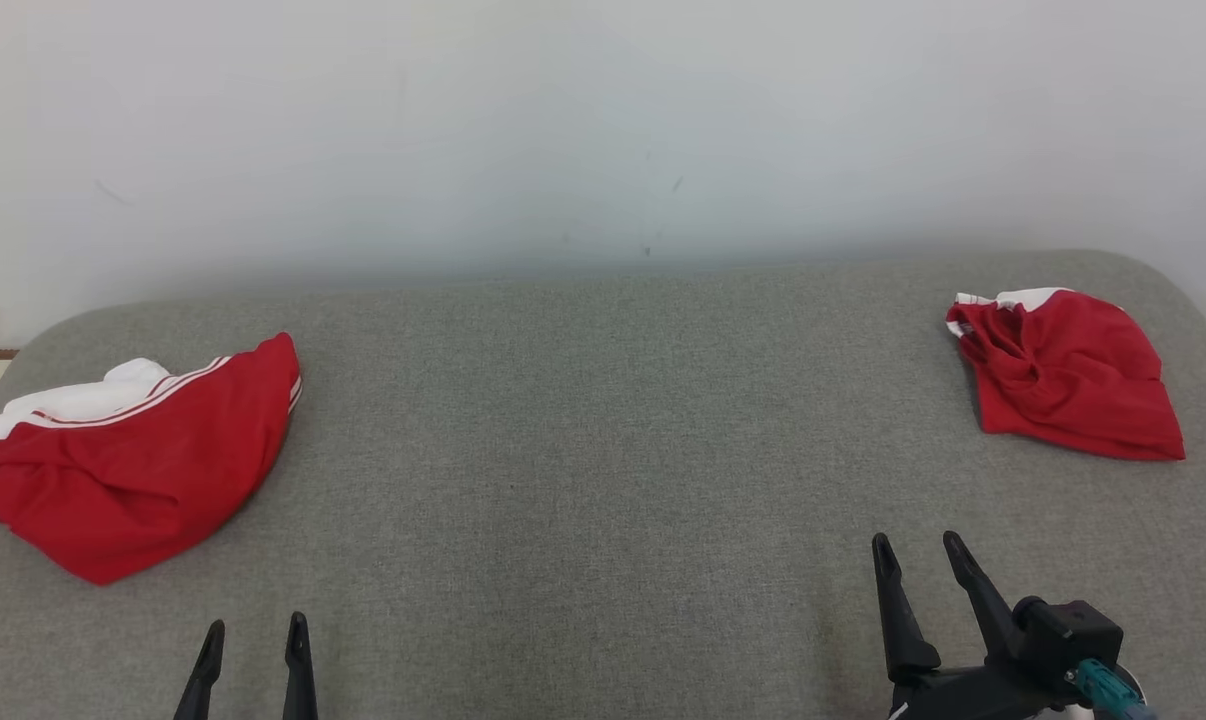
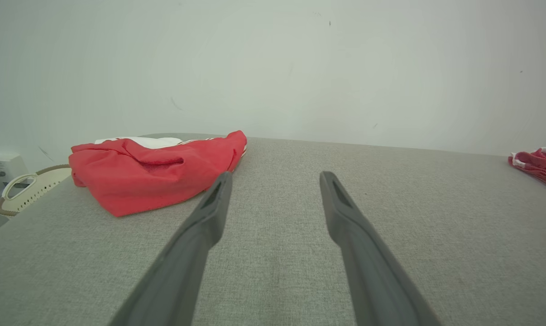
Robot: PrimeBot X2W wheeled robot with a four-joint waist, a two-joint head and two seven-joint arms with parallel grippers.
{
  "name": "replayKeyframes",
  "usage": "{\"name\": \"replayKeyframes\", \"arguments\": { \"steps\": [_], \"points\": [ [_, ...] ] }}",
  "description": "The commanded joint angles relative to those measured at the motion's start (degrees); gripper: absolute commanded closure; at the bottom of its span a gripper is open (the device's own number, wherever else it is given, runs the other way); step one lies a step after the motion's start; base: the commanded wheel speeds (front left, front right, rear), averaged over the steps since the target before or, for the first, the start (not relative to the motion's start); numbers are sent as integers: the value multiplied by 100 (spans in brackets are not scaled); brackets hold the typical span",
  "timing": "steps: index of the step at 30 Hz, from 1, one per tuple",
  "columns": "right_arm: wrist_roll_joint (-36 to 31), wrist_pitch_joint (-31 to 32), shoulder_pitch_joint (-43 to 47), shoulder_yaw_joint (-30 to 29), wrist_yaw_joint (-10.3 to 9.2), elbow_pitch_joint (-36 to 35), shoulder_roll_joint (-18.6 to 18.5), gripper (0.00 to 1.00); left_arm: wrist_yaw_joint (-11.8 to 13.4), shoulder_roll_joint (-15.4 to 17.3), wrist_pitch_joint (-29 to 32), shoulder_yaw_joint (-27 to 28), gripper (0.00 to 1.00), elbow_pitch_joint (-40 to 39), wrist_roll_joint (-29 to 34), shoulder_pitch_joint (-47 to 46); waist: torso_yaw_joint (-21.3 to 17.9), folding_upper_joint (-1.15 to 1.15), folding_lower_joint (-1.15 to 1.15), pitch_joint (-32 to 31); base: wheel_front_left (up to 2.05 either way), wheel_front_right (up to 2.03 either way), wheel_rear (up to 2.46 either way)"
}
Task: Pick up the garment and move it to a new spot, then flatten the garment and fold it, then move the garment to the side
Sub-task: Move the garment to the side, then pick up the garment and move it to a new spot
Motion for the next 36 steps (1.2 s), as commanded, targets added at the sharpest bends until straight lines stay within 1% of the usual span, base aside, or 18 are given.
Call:
{"name": "replayKeyframes", "arguments": {
  "steps": [1, 20, 27, 28, 36],
  "points": [
    [-49, 31, 87, -3, -4, -39, 21, 0, -12, 0, -19, 15, 0, 17, 43, 62, 6, 0, 0, -6, 0, 0, 0],
    [-40, 113, 161, -57, -4, -71, 27, 0, -3, -10, -19, 64, 0, 44, 46, 83, 36, 0, 0, -48, 0, 0, 0],
    [-30, 127, 207, -93, -4, -92, 33, 0, 15, -12, -18, 44, 0, 46, 65, 85, 354, 0, 0, -63, 0, 0, 0],
    [-30, 127, 207, -93, -4, -92, 33, 0, 15, -12, -18, 44, 0, 46, 65, 85, 354, 0, 0, -63, 0, 0, 0],
    [14, 108, 230, -33, -4, -42, 45, 0, 46, 28, -19, 92, 0, 71, 98, 95, 919, 0, 0, -91, 0, 0, 0]
  ]
}}
